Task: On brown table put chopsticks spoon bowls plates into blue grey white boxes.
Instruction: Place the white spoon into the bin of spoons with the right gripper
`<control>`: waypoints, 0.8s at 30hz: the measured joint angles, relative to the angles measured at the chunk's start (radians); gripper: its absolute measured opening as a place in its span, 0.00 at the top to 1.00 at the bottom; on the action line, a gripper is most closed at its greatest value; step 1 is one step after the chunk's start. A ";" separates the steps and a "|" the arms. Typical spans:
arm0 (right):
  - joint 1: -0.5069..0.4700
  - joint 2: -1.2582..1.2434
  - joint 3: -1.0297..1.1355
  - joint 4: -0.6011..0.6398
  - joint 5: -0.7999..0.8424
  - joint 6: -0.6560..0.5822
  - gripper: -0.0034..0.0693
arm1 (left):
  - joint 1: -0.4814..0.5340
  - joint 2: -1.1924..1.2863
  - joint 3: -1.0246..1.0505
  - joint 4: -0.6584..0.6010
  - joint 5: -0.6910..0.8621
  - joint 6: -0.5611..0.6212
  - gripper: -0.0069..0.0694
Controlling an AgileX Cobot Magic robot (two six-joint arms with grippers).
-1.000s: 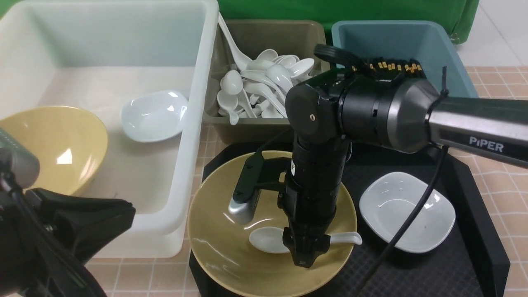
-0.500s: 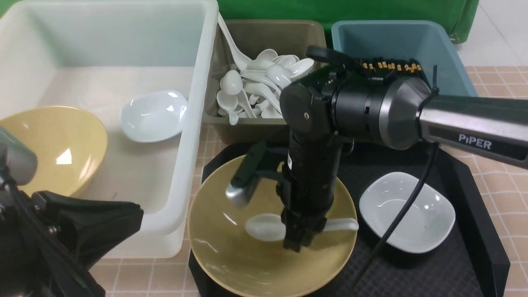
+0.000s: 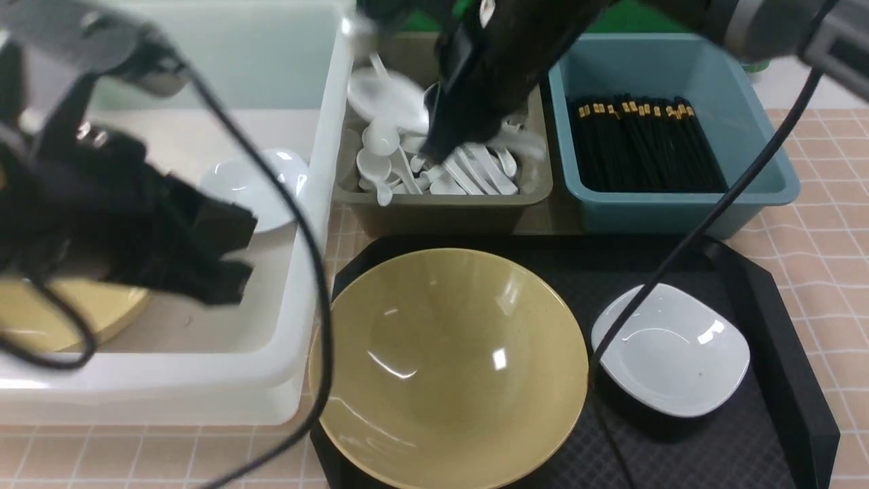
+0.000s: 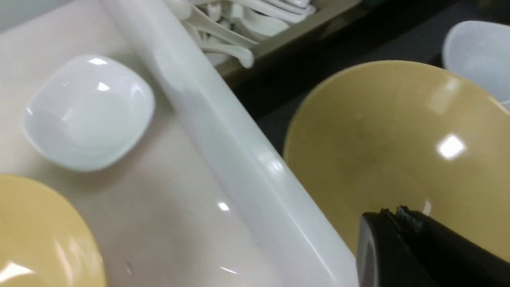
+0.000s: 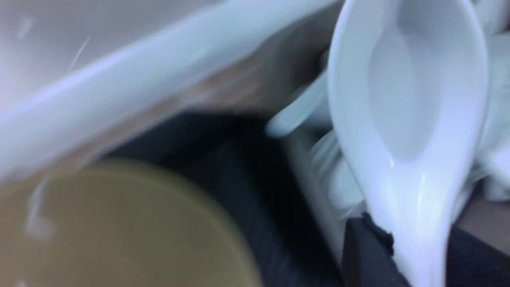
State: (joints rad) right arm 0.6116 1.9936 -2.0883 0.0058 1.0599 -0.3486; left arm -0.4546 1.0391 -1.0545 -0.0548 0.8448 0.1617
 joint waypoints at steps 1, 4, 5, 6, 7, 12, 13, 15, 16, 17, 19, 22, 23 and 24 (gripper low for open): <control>-0.013 0.004 -0.006 -0.006 -0.054 0.020 0.67 | 0.006 0.035 -0.029 0.015 -0.002 -0.001 0.90; -0.051 0.033 -0.012 -0.006 -0.211 0.091 0.67 | 0.053 0.123 -0.109 0.028 -0.006 0.001 0.90; -0.062 0.047 -0.012 -0.006 -0.265 0.113 0.67 | 0.079 0.150 -0.135 0.027 -0.008 0.009 0.90; -0.073 0.065 -0.012 -0.006 -0.328 0.137 0.67 | 0.113 0.184 -0.168 0.016 -0.011 0.032 0.90; -0.081 0.079 -0.012 -0.006 -0.377 0.149 0.67 | 0.143 0.202 -0.182 0.005 -0.014 0.057 0.90; -0.104 0.164 -0.012 -0.006 -0.535 0.199 0.67 | 0.256 0.287 -0.213 -0.129 -0.017 0.215 0.90; -0.106 0.189 -0.012 -0.006 -0.561 0.209 0.67 | 0.274 0.306 -0.213 -0.178 -0.017 0.254 0.90; -0.109 0.210 -0.012 -0.006 -0.583 0.215 0.63 | 0.288 0.332 -0.214 -0.242 -0.017 0.304 0.90; -0.110 0.227 -0.012 -0.006 -0.593 0.221 0.58 | 0.288 0.348 -0.215 -0.283 -0.017 0.328 0.90; -0.111 0.234 -0.012 -0.006 -0.597 0.225 0.53 | 0.288 0.361 -0.215 -0.312 -0.017 0.351 0.90; -0.114 0.239 -0.012 -0.006 -0.597 0.240 0.42 | 0.288 0.379 -0.216 -0.353 -0.017 0.385 0.90; -0.121 0.227 -0.012 -0.006 -0.563 0.247 0.21 | 0.288 0.395 -0.216 -0.401 -0.021 0.416 0.90; -0.122 0.218 -0.012 -0.006 -0.549 0.247 0.18 | 0.288 0.396 -0.216 -0.406 -0.021 0.420 0.90; -0.122 0.203 -0.012 -0.006 -0.509 0.248 0.15 | 0.288 0.396 -0.219 -0.412 -0.019 0.422 0.90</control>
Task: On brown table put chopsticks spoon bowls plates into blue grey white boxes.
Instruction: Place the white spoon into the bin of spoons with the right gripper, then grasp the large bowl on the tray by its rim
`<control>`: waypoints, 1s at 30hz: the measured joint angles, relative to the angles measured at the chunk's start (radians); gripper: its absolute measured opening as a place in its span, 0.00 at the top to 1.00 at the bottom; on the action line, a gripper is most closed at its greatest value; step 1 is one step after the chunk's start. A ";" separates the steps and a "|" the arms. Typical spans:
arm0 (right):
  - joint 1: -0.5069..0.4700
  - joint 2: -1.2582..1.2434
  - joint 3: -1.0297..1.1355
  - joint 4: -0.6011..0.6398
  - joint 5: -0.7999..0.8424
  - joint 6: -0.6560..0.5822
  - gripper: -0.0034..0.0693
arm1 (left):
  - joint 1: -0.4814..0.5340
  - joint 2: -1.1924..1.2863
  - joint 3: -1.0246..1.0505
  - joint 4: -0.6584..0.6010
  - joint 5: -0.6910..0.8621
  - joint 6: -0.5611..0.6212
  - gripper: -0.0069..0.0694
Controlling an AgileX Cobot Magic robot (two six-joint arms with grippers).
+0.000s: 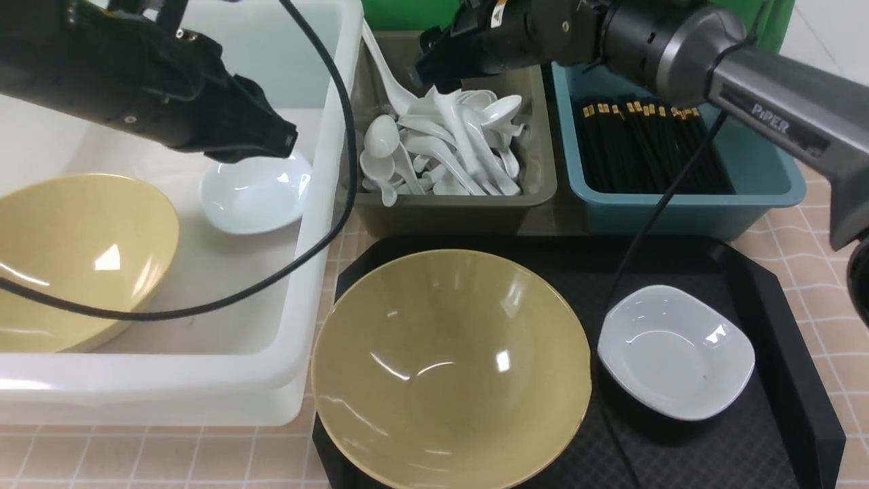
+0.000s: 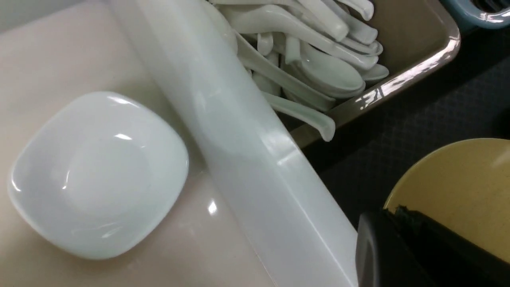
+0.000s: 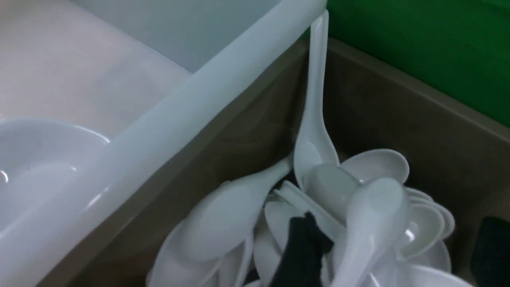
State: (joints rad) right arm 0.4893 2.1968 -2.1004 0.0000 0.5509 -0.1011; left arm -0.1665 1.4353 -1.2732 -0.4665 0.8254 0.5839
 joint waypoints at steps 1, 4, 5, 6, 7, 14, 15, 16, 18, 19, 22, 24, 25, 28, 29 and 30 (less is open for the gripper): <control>0.000 -0.004 0.000 0.000 0.015 0.000 0.14 | 0.000 0.000 0.000 -0.001 0.000 0.000 0.90; 0.001 -0.066 0.000 0.000 0.144 -0.015 0.13 | 0.000 0.001 -0.033 -0.012 0.047 0.001 0.88; 0.001 -0.113 0.000 0.000 0.230 -0.051 0.15 | 0.000 0.002 -0.057 -0.026 0.091 0.001 0.84; 0.001 -0.138 0.000 0.000 0.266 -0.066 0.17 | -0.001 0.003 -0.076 -0.037 0.119 0.001 0.82; 0.001 -0.175 -0.001 0.000 0.341 -0.095 0.21 | -0.006 0.003 -0.096 -0.042 0.146 0.001 0.78; 0.002 -0.371 0.062 0.009 0.682 -0.184 0.48 | -0.138 0.004 -0.157 -0.001 0.198 0.018 0.46; 0.002 -0.408 0.110 0.013 0.689 -0.184 0.54 | -0.170 0.007 -0.157 0.016 0.203 0.012 0.40; 0.002 -0.439 0.147 0.022 0.691 -0.184 0.56 | -0.189 0.011 -0.157 0.033 0.205 0.002 0.36; 0.006 -0.521 0.251 0.059 0.695 -0.184 0.64 | -0.231 0.029 -0.158 0.073 0.206 -0.033 0.30; 0.011 -0.555 0.295 0.071 0.696 -0.185 0.67 | -0.251 0.041 -0.158 0.093 0.207 -0.060 0.28; 0.034 -0.688 0.469 0.095 0.701 -0.189 0.75 | -0.300 0.114 -0.171 0.193 0.223 -0.158 0.25; 0.042 -0.751 0.538 0.101 0.701 -0.190 0.77 | -0.318 0.164 -0.200 0.252 0.246 -0.216 0.24; 0.043 -0.801 0.605 0.104 0.703 -0.188 0.78 | -0.328 0.213 -0.227 0.302 0.268 -0.243 0.24; 0.043 -0.877 0.684 0.103 0.706 -0.184 0.78 | -0.344 0.297 -0.284 0.380 0.295 -0.267 0.24; 0.043 -0.899 0.703 0.102 0.706 -0.183 0.78 | -0.351 0.330 -0.306 0.408 0.299 -0.270 0.24; 0.043 -0.924 0.724 0.102 0.706 -0.182 0.78 | -0.356 0.360 -0.325 0.431 0.300 -0.271 0.24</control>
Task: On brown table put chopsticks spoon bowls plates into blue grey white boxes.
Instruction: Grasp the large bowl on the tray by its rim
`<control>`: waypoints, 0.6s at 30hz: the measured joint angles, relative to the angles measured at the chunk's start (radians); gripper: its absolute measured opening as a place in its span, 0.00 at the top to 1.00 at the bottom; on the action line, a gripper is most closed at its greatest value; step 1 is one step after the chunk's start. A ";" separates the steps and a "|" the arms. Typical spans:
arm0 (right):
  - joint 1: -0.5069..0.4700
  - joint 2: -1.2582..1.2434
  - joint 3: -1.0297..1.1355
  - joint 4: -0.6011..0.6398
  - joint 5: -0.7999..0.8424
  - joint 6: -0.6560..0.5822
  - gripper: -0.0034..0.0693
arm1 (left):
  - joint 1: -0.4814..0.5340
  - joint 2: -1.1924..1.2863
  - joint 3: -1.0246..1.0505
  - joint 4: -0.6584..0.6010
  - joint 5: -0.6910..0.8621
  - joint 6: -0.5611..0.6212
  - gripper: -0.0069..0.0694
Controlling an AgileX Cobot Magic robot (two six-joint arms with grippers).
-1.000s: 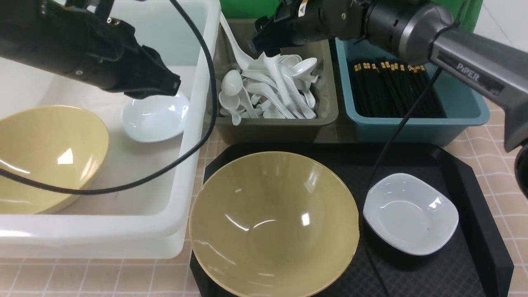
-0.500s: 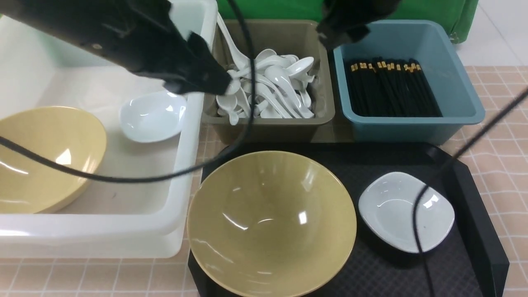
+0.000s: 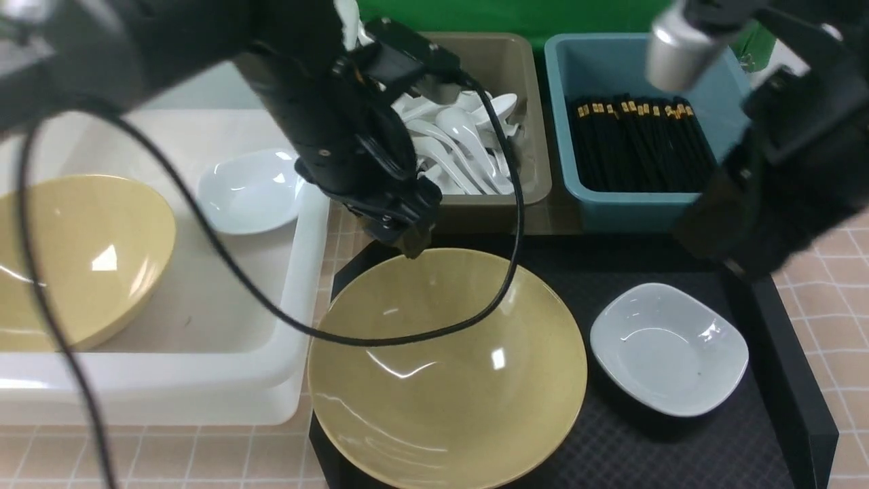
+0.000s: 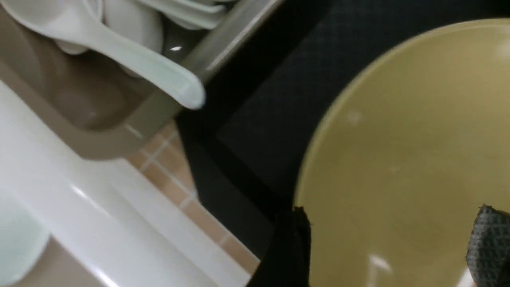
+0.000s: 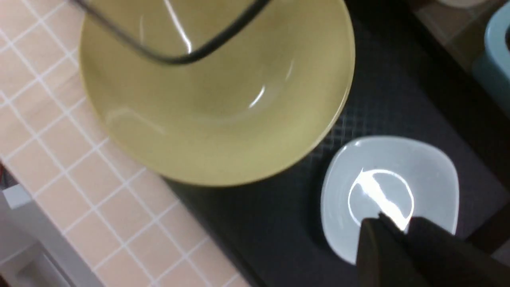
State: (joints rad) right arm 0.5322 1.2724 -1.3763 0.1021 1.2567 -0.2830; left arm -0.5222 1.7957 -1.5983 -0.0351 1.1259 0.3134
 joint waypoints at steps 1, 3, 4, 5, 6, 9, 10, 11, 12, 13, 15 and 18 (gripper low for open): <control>0.000 -0.029 0.019 0.000 0.001 0.004 0.78 | -0.005 0.033 -0.020 0.022 0.000 0.000 0.24; 0.000 -0.057 0.035 0.000 0.001 0.018 0.78 | -0.006 0.070 -0.033 0.042 0.000 0.000 0.24; 0.000 -0.071 0.040 0.000 0.001 0.020 0.78 | -0.007 0.089 -0.036 0.048 -0.002 0.000 0.24; 0.000 -0.081 0.043 0.000 0.001 0.021 0.78 | -0.008 0.106 -0.039 0.053 -0.002 0.000 0.24; 0.000 -0.091 0.043 0.001 0.001 0.024 0.78 | -0.008 0.121 -0.040 0.056 -0.005 0.000 0.24; 0.000 -0.105 0.043 0.001 0.001 0.024 0.78 | -0.008 0.159 -0.041 0.058 -0.012 0.004 0.24; 0.000 -0.106 0.043 0.001 0.001 0.024 0.78 | -0.008 0.169 -0.041 0.054 -0.017 0.004 0.24; 0.000 -0.106 0.043 0.001 0.001 0.024 0.78 | -0.008 0.178 -0.041 0.050 -0.019 0.003 0.24; 0.000 -0.106 0.043 0.001 0.001 0.024 0.78 | -0.008 0.188 -0.041 0.035 -0.022 0.003 0.24; 0.000 -0.106 0.043 0.001 0.001 0.024 0.78 | -0.008 0.194 -0.041 0.035 -0.025 0.003 0.24; 0.000 -0.106 0.043 0.001 0.001 0.024 0.77 | -0.008 0.208 -0.041 0.015 -0.032 0.004 0.24; 0.000 -0.106 0.043 0.001 -0.001 0.024 0.77 | -0.008 0.227 -0.041 0.002 -0.036 0.004 0.28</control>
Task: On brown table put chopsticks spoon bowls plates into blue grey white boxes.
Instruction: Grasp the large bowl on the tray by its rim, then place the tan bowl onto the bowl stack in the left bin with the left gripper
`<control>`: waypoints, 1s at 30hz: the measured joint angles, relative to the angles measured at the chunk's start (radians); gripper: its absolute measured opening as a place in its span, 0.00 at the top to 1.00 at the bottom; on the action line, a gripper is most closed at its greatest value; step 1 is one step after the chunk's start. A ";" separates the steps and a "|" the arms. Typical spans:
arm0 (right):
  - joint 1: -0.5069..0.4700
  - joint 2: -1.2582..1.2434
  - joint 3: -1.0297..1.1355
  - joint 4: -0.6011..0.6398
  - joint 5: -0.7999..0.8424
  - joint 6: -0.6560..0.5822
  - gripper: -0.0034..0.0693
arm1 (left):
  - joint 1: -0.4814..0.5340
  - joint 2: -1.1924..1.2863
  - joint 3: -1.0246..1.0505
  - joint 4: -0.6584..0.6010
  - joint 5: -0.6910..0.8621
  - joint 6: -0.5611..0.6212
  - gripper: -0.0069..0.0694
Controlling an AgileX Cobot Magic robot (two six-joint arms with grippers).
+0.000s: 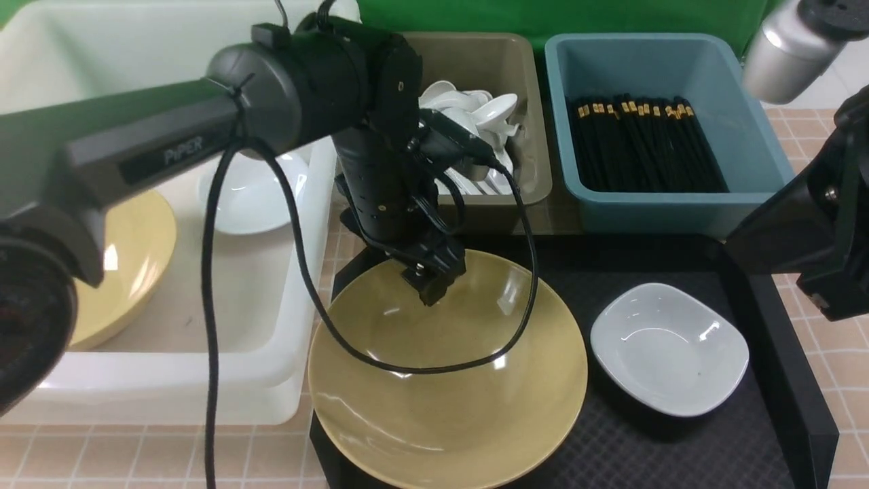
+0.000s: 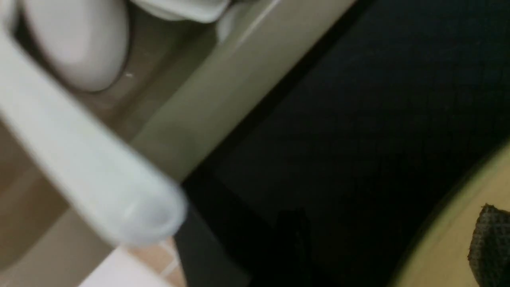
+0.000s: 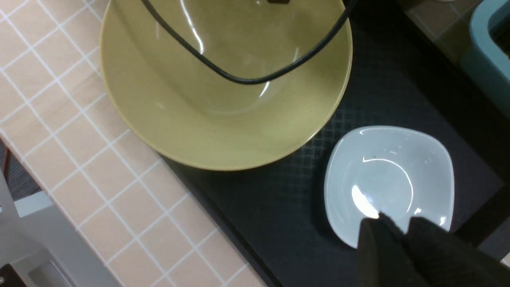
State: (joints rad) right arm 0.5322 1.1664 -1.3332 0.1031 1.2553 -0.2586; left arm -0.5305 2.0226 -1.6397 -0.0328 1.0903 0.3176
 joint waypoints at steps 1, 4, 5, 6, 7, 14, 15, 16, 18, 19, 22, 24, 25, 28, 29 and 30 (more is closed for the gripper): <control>0.000 0.000 0.000 0.000 -0.005 0.000 0.77 | 0.000 0.007 0.000 -0.001 -0.001 0.000 0.32; 0.000 0.000 0.000 0.000 -0.017 -0.007 0.77 | -0.001 0.023 0.000 -0.013 0.006 0.000 0.49; 0.000 0.000 0.000 0.000 -0.026 -0.007 0.77 | -0.001 0.024 -0.002 -0.019 0.016 0.007 0.56; 0.000 0.000 0.000 0.000 -0.034 -0.008 0.77 | -0.001 0.022 -0.003 -0.029 0.036 0.008 0.62; 0.000 0.000 0.000 0.000 -0.037 -0.011 0.77 | -0.001 0.019 -0.004 -0.040 0.045 0.008 0.66; 0.000 0.022 0.000 0.006 -0.077 -0.072 0.76 | 0.006 -0.038 -0.011 -0.208 0.082 0.040 0.89; 0.000 0.036 -0.009 0.016 -0.076 -0.090 0.76 | 0.022 -0.061 -0.012 -0.256 0.101 0.062 0.90; 0.000 0.049 -0.022 0.025 -0.075 -0.100 0.76 | 0.037 -0.077 -0.014 -0.284 0.112 0.075 0.90; 0.009 0.077 -0.061 0.034 -0.075 -0.117 0.77 | 0.081 -0.126 -0.019 -0.322 0.120 0.106 0.90; 0.018 0.094 -0.084 0.035 -0.075 -0.123 0.77 | 0.100 -0.149 -0.020 -0.340 0.128 0.111 0.90; 0.085 0.157 -0.190 0.035 -0.075 -0.147 0.82 | 0.216 -0.248 -0.021 -0.441 0.135 0.132 0.90; 0.125 0.184 -0.238 0.035 -0.075 -0.162 0.86 | 0.278 -0.288 -0.022 -0.474 0.136 0.140 0.90; 0.183 0.239 -0.313 0.036 -0.075 -0.179 0.89 | 0.353 -0.346 -0.022 -0.512 0.141 0.144 0.90; 0.279 0.331 -0.425 0.036 -0.067 -0.199 0.90 | 0.485 -0.426 0.001 -0.548 0.144 0.149 0.90; 0.317 0.376 -0.469 0.036 -0.055 -0.215 0.90 | 0.573 -0.468 0.025 -0.564 0.144 0.151 0.90; 0.351 0.413 -0.521 0.035 -0.038 -0.225 0.90 | 0.640 -0.502 0.051 -0.572 0.144 0.151 0.90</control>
State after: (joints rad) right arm 0.8829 1.5790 -1.8544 0.1386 1.2173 -0.4839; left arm 0.1099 1.5206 -1.5889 -0.6051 1.2340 0.4684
